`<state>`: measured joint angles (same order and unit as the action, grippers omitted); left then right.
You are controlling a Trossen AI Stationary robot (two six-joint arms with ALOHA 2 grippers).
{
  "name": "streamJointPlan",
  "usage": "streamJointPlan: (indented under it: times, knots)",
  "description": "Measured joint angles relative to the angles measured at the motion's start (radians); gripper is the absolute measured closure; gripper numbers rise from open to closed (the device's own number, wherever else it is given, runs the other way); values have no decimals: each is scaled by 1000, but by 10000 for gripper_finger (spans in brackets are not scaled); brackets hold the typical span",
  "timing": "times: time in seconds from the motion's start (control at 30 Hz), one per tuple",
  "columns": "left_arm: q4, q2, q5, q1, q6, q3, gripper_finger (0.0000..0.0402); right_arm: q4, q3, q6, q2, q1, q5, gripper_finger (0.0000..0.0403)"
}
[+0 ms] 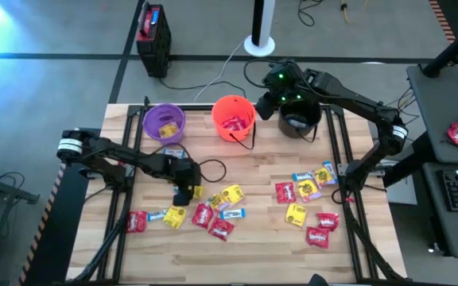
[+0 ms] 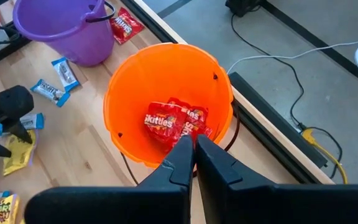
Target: Sort candy by brand, put in halloween buckets
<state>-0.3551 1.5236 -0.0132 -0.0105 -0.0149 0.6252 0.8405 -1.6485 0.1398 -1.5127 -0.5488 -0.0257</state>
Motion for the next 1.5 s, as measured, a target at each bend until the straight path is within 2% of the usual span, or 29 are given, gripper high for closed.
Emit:
streamJointPlan:
  times: [0.2, 0.43, 0.47, 0.8, 0.93, 1.03, 1.27, 1.43, 1.5]
  knots:
    - [17, 16, 6, 0, 24, -9, 263, 0, 0, -2, 0, 0, 1, 394]
    - [12, 21, 3, 0, 11, 32, 382, 0, 0, -2, -1, -4, 1, 394]
    - [6, 20, 3, 0, 10, 40, 389, 0, 0, -2, -1, -4, 1, 394]
    - [-62, -21, 4, 12, -25, 136, 397, 0, 0, -9, -1, -6, 3, 394]
    - [-117, -75, 7, 39, -29, 181, 398, 0, 0, -13, -2, -10, 3, 394]
    - [-204, -130, 51, 79, -30, 224, 399, 0, 0, -23, -2, -15, 3, 394]
    - [-343, -283, 67, 262, 47, 390, 400, 0, 0, -36, -2, -35, 2, 394]
    - [-520, -315, 137, 453, 165, 539, 400, -3, 0, -38, -2, -53, 2, 394]
    - [-613, -315, 145, 536, 193, 563, 400, -12, 0, -42, -2, -61, 2, 394]
